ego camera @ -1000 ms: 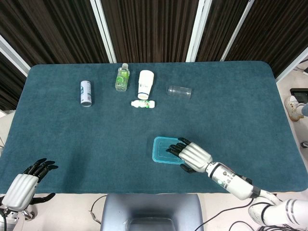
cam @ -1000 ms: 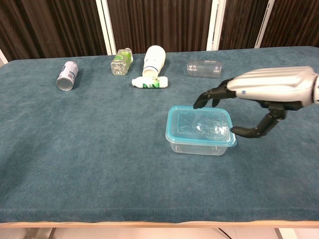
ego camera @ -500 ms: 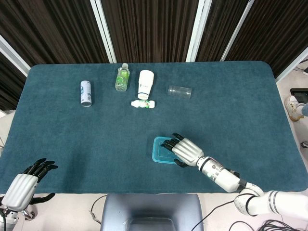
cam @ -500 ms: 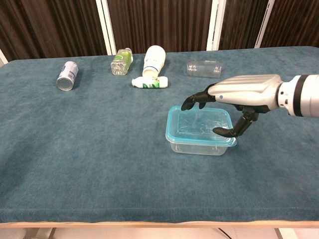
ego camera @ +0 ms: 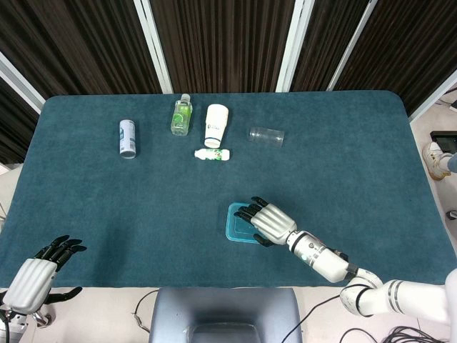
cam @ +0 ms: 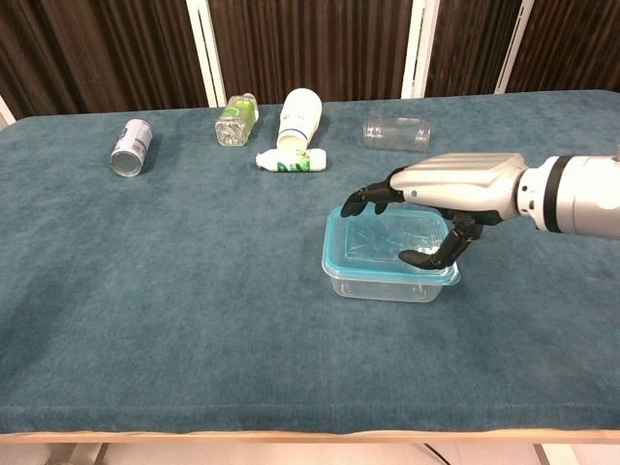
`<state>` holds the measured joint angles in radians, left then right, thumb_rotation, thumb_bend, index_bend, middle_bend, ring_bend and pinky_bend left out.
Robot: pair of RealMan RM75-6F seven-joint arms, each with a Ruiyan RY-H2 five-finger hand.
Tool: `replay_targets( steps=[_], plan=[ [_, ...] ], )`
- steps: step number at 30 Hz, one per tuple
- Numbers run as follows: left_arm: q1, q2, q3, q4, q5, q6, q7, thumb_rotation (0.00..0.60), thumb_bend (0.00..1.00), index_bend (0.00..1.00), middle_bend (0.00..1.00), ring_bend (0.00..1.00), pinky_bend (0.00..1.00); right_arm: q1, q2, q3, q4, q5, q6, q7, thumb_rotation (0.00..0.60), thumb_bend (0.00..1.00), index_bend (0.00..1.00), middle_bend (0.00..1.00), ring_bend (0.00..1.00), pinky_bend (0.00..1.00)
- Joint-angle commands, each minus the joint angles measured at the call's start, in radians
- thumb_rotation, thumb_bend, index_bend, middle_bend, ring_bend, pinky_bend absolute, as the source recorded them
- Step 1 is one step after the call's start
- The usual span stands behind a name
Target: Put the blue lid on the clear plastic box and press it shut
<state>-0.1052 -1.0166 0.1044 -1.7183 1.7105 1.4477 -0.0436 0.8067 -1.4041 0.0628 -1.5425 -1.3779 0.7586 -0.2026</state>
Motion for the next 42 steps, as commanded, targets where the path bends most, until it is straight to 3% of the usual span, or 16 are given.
replay_targets(
  steps=[1, 28, 42],
  plan=[
    [0.0, 0.001, 0.0, 0.0, 0.0, 0.001, -0.001, 0.6, 0.4, 0.28, 0.19, 0.12, 0.29, 0.003, -0.012, -0.001, 0.015, -0.003, 0.001, 0.005, 0.6, 0.61, 0.26, 0.24, 0.22, 0.19],
    [0.002, 0.003, 0.0, 0.002, 0.003, 0.008, -0.009, 0.6, 0.4, 0.28, 0.19, 0.12, 0.29, 0.01, -0.041, -0.033, 0.079, -0.029, -0.018, 0.085, 0.6, 0.61, 0.26, 0.24, 0.22, 0.19],
    [0.001, 0.002, 0.0, 0.001, 0.003, 0.006, -0.007, 0.6, 0.4, 0.28, 0.19, 0.12, 0.29, -0.033, 0.033, -0.022, 0.0, -0.119, 0.141, 0.076, 0.6, 0.61, 0.25, 0.24, 0.22, 0.18]
  ],
)
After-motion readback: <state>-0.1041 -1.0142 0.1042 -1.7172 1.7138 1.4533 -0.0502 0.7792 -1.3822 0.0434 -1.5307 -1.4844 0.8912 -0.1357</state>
